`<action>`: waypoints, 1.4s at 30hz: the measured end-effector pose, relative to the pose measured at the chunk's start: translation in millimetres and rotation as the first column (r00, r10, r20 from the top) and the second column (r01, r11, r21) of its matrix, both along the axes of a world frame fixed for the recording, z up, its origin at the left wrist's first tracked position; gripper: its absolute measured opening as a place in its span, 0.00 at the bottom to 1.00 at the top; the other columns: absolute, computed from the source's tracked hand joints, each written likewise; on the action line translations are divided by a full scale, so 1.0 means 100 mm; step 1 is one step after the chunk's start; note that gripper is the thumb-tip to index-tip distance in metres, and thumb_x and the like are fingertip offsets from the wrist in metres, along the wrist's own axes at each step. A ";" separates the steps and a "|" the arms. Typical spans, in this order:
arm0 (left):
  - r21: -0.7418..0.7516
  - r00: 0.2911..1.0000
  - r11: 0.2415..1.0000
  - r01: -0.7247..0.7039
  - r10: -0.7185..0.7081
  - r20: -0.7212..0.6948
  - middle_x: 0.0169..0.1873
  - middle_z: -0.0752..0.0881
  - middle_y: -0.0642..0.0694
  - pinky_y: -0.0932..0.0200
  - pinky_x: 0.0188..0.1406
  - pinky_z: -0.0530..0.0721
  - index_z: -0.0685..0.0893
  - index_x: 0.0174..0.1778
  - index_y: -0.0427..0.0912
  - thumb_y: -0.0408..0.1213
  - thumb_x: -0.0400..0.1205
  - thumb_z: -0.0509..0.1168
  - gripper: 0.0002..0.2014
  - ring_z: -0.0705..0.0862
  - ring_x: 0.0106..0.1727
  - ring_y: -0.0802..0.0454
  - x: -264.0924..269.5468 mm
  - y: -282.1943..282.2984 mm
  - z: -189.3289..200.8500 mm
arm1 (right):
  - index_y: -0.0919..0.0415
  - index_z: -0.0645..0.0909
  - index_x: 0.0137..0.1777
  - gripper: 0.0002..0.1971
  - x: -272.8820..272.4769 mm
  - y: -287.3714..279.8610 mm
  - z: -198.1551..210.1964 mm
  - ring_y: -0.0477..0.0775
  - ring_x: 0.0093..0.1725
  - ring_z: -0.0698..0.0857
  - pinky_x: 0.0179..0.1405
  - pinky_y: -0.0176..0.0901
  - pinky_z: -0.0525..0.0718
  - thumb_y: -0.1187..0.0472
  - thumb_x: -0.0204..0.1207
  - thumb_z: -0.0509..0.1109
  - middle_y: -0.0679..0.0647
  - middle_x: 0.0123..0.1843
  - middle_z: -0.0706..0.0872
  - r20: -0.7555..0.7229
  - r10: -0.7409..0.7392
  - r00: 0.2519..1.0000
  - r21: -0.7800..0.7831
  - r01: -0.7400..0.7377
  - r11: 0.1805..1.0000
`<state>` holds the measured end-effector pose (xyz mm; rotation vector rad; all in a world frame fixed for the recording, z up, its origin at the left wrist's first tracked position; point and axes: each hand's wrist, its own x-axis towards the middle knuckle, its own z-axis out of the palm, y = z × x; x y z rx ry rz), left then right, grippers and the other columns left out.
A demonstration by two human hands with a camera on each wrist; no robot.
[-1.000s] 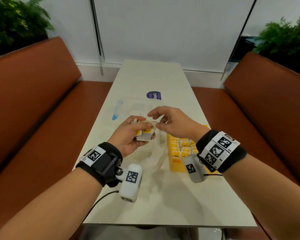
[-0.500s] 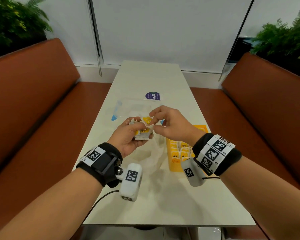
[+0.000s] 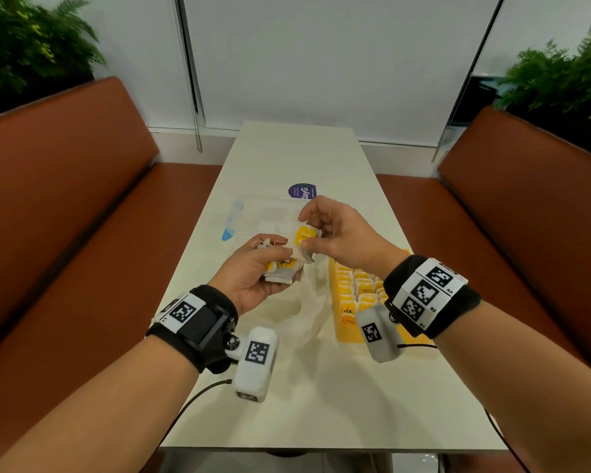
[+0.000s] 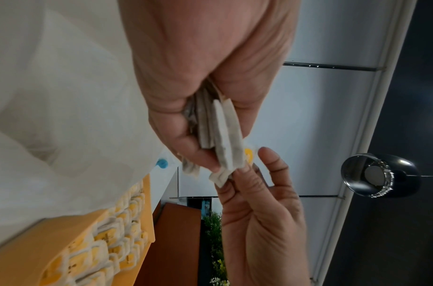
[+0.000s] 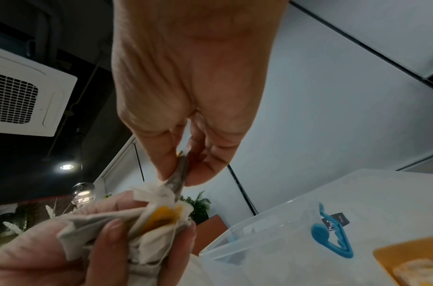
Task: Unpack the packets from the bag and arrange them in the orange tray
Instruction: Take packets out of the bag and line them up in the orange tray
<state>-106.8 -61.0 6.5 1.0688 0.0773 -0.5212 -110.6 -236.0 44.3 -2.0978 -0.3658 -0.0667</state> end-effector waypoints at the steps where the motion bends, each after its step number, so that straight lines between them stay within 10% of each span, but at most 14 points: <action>1: -0.002 1.000 1.000 -0.002 0.002 -0.007 0.43 0.88 0.34 0.53 0.31 0.88 0.80 0.44 0.42 0.22 0.78 0.67 0.09 0.88 0.36 0.35 0.00 0.00 0.01 | 0.51 0.78 0.51 0.19 0.01 -0.01 0.01 0.58 0.38 0.82 0.45 0.57 0.85 0.73 0.69 0.76 0.57 0.39 0.83 -0.013 -0.021 1.000 -0.016 0.021 1.000; 9: 0.004 0.997 0.997 0.074 -0.073 -0.024 0.51 0.87 0.34 0.52 0.33 0.88 0.83 0.52 0.43 0.34 0.77 0.71 0.09 0.86 0.48 0.35 -0.02 -0.02 0.03 | 0.60 0.80 0.52 0.12 0.03 0.01 0.03 0.59 0.39 0.87 0.48 0.56 0.89 0.75 0.73 0.72 0.58 0.40 0.85 -0.070 -0.051 0.996 -0.053 0.047 0.997; 14: 0.015 0.991 0.990 0.137 -0.137 -0.006 0.54 0.87 0.35 0.54 0.33 0.87 0.79 0.67 0.37 0.37 0.73 0.73 0.26 0.88 0.45 0.37 0.00 0.00 0.01 | 0.60 0.83 0.50 0.11 0.05 0.02 0.03 0.56 0.40 0.87 0.48 0.51 0.89 0.73 0.71 0.75 0.56 0.40 0.86 -0.060 -0.082 0.995 -0.050 0.079 0.996; 20: 0.054 0.990 0.989 0.139 -0.139 -0.002 0.46 0.85 0.34 0.56 0.29 0.85 0.81 0.43 0.41 0.24 0.75 0.70 0.08 0.86 0.43 0.34 0.02 0.02 0.00 | 0.60 0.85 0.44 0.05 0.05 0.00 0.20 0.49 0.36 0.86 0.46 0.43 0.89 0.70 0.75 0.72 0.50 0.35 0.85 -0.017 -0.083 0.996 -0.239 0.077 0.968; 29: 0.092 0.996 0.992 0.084 -0.084 -0.005 0.48 0.83 0.34 0.55 0.33 0.84 0.81 0.40 0.42 0.22 0.74 0.71 0.10 0.88 0.38 0.33 0.12 0.02 -0.03 | 0.58 0.87 0.43 0.04 0.04 -0.34 0.33 0.42 0.34 0.79 0.35 0.33 0.73 0.66 0.71 0.74 0.42 0.31 0.80 -0.008 -0.170 0.985 -0.605 0.131 0.785; 42: 0.097 0.995 0.990 0.100 -0.100 -0.005 0.50 0.83 0.33 0.56 0.30 0.86 0.81 0.40 0.42 0.23 0.74 0.71 0.10 0.88 0.42 0.33 0.17 -0.03 -0.09 | 0.63 0.84 0.43 0.09 0.13 -1.22 -0.22 0.59 0.40 0.87 0.41 0.50 0.89 0.69 0.70 0.63 0.58 0.41 0.87 -0.119 -0.486 0.866 -0.921 0.086 0.380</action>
